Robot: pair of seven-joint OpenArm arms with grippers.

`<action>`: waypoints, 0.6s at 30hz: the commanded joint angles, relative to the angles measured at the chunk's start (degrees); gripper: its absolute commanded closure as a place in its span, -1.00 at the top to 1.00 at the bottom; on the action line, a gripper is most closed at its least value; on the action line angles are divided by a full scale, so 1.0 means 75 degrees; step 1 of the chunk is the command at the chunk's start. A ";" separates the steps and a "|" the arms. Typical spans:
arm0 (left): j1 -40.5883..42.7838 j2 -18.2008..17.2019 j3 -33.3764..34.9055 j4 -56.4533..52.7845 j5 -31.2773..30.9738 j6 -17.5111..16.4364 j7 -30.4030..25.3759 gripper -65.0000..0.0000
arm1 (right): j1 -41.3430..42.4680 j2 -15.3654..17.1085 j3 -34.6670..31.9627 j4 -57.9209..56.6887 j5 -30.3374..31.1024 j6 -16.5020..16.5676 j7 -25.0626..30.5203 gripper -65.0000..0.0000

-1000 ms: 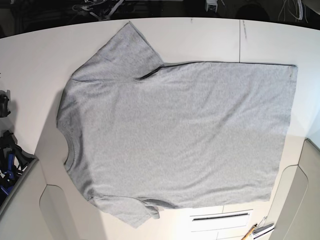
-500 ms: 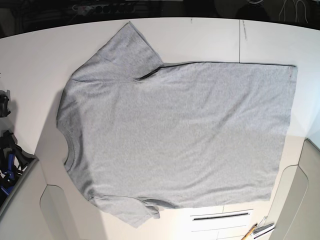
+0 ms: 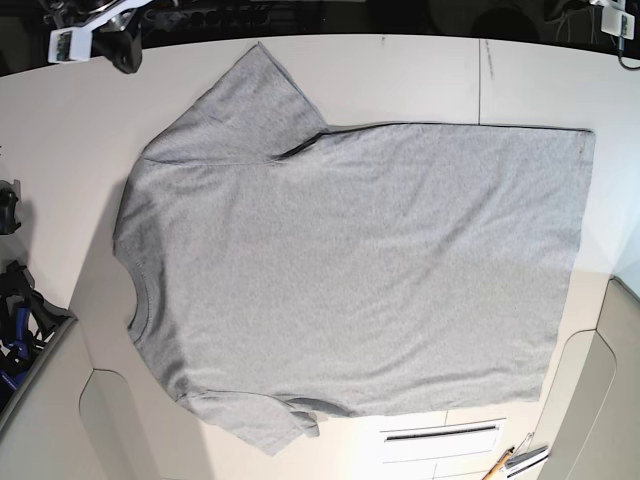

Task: Fold the T-shirt properly
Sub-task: 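Grasp the shirt's shoulder edges with the right and left grippers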

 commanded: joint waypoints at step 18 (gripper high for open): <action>-0.0726 -0.0061 -0.0615 0.0152 -0.1463 -0.0072 0.1102 -1.00 | 0.3902 -0.2390 0.4025 -0.3290 0.4016 0.3182 -0.1425 -1.00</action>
